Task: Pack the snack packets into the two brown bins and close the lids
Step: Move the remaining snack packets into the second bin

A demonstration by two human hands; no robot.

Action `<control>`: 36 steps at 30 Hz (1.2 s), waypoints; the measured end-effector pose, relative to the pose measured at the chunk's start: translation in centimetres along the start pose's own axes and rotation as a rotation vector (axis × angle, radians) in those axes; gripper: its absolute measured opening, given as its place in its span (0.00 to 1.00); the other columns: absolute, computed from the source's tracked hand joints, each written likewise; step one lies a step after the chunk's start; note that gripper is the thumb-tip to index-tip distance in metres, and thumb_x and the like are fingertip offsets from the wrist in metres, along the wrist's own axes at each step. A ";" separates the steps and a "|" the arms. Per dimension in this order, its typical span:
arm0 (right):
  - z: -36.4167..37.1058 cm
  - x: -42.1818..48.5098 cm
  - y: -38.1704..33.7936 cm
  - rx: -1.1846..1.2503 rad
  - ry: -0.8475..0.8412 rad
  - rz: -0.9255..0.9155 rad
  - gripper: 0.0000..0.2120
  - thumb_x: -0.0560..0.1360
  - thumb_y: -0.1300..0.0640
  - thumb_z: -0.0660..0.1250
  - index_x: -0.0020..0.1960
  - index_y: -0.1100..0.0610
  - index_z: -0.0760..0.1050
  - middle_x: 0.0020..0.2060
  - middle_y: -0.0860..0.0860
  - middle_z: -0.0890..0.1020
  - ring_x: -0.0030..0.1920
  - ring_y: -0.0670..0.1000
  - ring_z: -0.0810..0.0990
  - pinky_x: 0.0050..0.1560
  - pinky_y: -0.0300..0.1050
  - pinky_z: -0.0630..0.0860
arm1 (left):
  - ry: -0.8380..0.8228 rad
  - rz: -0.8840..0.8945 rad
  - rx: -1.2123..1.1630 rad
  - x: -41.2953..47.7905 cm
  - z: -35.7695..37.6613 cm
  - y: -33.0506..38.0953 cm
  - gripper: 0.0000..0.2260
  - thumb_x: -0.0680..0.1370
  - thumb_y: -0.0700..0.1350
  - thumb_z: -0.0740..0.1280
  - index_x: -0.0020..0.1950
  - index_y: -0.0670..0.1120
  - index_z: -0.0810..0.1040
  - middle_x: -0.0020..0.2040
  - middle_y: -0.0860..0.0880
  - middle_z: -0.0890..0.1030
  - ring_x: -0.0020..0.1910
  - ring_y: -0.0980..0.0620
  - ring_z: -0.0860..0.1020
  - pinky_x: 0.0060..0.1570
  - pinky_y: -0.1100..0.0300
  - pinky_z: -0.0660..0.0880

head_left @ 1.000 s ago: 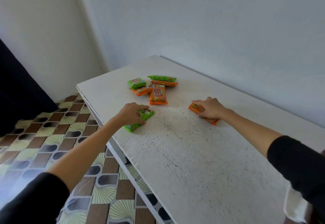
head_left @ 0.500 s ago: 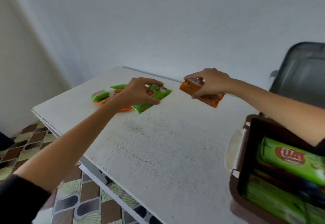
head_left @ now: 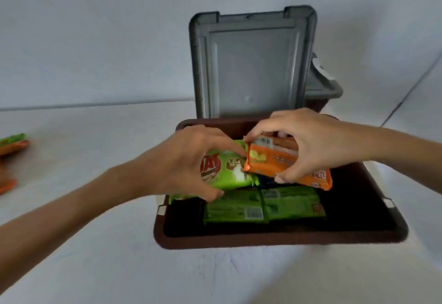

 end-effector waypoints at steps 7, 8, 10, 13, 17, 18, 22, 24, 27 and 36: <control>6.0 -3.1 2.7 -0.086 -0.111 -0.023 0.33 0.65 0.50 0.75 0.67 0.44 0.67 0.58 0.41 0.70 0.57 0.42 0.68 0.55 0.36 0.67 | -0.234 0.063 0.114 3.4 7.0 2.3 0.33 0.66 0.53 0.74 0.69 0.59 0.66 0.65 0.57 0.71 0.62 0.57 0.68 0.63 0.64 0.65; 6.6 -3.1 3.0 -0.119 -0.107 -0.010 0.34 0.66 0.50 0.75 0.68 0.45 0.65 0.62 0.43 0.69 0.61 0.45 0.68 0.59 0.39 0.67 | -0.239 0.059 0.140 3.5 7.5 2.3 0.33 0.67 0.53 0.73 0.70 0.59 0.64 0.65 0.57 0.70 0.63 0.56 0.67 0.64 0.62 0.65; 7.7 -3.0 3.1 -0.172 -0.099 -0.008 0.34 0.68 0.50 0.73 0.70 0.46 0.62 0.66 0.45 0.69 0.66 0.47 0.67 0.64 0.43 0.67 | -0.257 0.036 0.201 3.7 8.3 2.1 0.34 0.69 0.54 0.72 0.71 0.58 0.61 0.67 0.56 0.67 0.65 0.55 0.66 0.66 0.60 0.64; 8.9 -2.9 2.8 -0.231 -0.112 -0.030 0.31 0.71 0.52 0.69 0.71 0.48 0.61 0.66 0.46 0.69 0.67 0.49 0.67 0.62 0.47 0.71 | -0.246 0.074 0.319 3.3 9.1 2.8 0.36 0.62 0.51 0.78 0.68 0.50 0.69 0.65 0.48 0.70 0.60 0.48 0.73 0.58 0.55 0.75; 9.0 -2.6 2.8 -0.334 -0.108 -0.033 0.27 0.74 0.52 0.66 0.71 0.52 0.61 0.65 0.48 0.69 0.65 0.51 0.69 0.58 0.48 0.74 | -0.126 0.144 0.465 3.3 9.1 2.5 0.29 0.50 0.47 0.82 0.48 0.42 0.81 0.49 0.43 0.79 0.39 0.47 0.81 0.29 0.57 0.80; 9.1 -2.6 2.8 -0.362 -0.116 -0.035 0.25 0.75 0.52 0.65 0.70 0.53 0.62 0.64 0.49 0.69 0.64 0.52 0.70 0.56 0.48 0.75 | -0.131 0.148 0.470 3.4 9.2 2.5 0.28 0.50 0.47 0.82 0.48 0.42 0.81 0.49 0.43 0.79 0.39 0.48 0.81 0.29 0.57 0.80; 9.3 -2.6 2.7 -0.397 -0.146 -0.034 0.21 0.76 0.55 0.63 0.68 0.54 0.65 0.64 0.51 0.67 0.61 0.53 0.70 0.53 0.48 0.75 | -0.199 0.117 0.529 3.2 10.0 2.3 0.32 0.47 0.53 0.81 0.48 0.41 0.82 0.50 0.44 0.79 0.40 0.50 0.80 0.33 0.59 0.80; 9.4 -2.5 2.8 -0.411 -0.161 -0.026 0.24 0.76 0.54 0.63 0.70 0.55 0.62 0.65 0.52 0.65 0.63 0.53 0.69 0.52 0.48 0.74 | -0.208 0.116 0.537 3.1 10.2 2.0 0.34 0.47 0.57 0.80 0.48 0.41 0.82 0.51 0.43 0.78 0.41 0.49 0.80 0.34 0.59 0.80; 9.6 -2.3 2.7 -0.437 -0.187 -0.005 0.29 0.75 0.51 0.65 0.71 0.55 0.57 0.65 0.53 0.65 0.63 0.54 0.68 0.49 0.47 0.72 | -0.287 0.118 0.656 3.2 10.4 2.6 0.36 0.60 0.61 0.76 0.60 0.41 0.74 0.63 0.41 0.70 0.55 0.45 0.75 0.47 0.55 0.77; 10.7 -1.5 2.1 -0.541 -0.198 -0.005 0.33 0.73 0.48 0.67 0.70 0.58 0.55 0.64 0.56 0.66 0.60 0.56 0.71 0.41 0.45 0.66 | -0.252 0.152 0.840 3.5 11.3 2.5 0.40 0.68 0.66 0.65 0.68 0.37 0.66 0.69 0.40 0.64 0.59 0.45 0.71 0.48 0.54 0.73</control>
Point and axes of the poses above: each hand's wrist, its own x-axis towards the middle knuckle, its own z-axis out of the palm, y = z × x, the point moved 8 cm from there along x, towards the middle knuckle
